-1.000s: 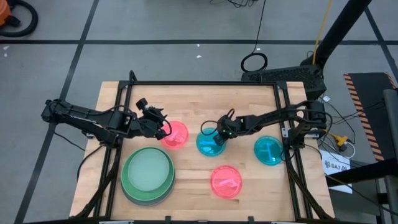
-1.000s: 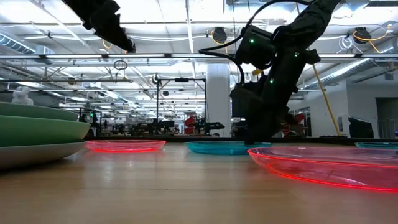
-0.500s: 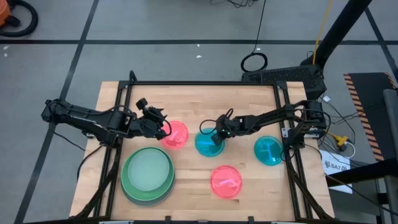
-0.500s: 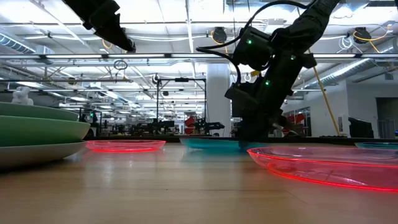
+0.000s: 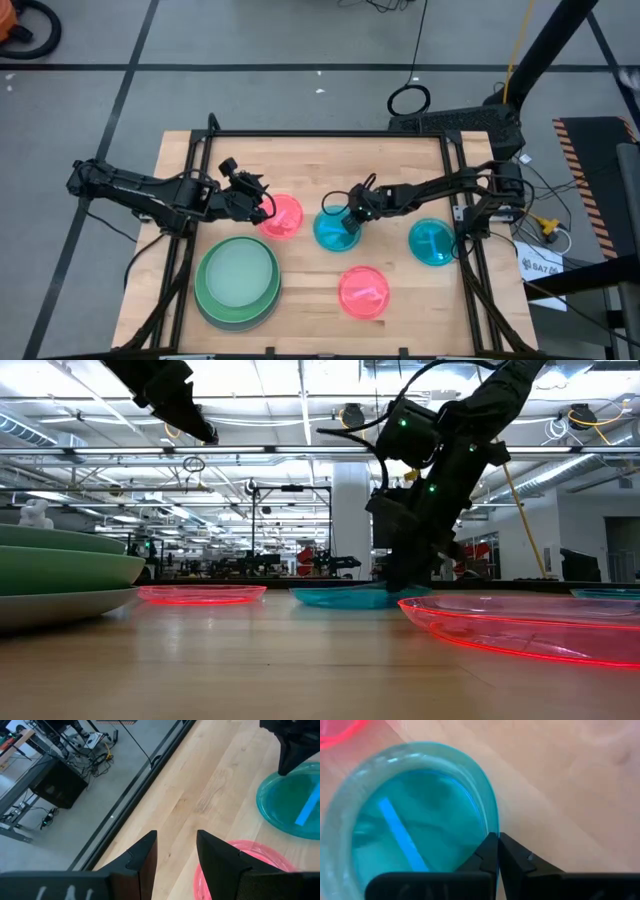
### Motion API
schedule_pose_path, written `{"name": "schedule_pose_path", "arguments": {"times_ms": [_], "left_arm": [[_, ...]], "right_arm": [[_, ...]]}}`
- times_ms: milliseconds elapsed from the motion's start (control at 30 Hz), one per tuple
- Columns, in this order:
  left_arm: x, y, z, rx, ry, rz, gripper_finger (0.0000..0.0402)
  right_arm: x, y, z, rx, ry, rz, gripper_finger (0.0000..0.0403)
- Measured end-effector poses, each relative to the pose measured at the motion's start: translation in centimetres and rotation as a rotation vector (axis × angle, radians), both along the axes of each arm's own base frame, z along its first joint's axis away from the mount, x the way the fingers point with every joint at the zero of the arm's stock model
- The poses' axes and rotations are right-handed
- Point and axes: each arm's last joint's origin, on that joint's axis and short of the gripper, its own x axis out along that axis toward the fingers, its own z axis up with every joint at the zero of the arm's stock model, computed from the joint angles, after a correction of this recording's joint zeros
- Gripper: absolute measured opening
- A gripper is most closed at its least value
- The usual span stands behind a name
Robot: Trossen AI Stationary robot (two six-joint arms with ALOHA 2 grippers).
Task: Stack plastic plates
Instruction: Stack the left transparent blue plate on the light green plate
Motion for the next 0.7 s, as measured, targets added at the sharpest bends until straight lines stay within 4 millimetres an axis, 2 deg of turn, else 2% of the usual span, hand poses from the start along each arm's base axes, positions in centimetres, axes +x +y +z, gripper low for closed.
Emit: {"name": "schedule_pose_path", "arguments": {"times_ms": [300,700], "left_arm": [[0.0,0.0,0.0,0.021,0.006,0.005,0.0145],[-0.1,0.1,0.0,0.036,0.024,0.007,0.0145]], "right_arm": [[-0.2,-0.4,2.6,-0.04,-0.1,0.033,0.0003],[2.0,0.3,4.9,-0.056,-0.385,0.079,0.0002]]}}
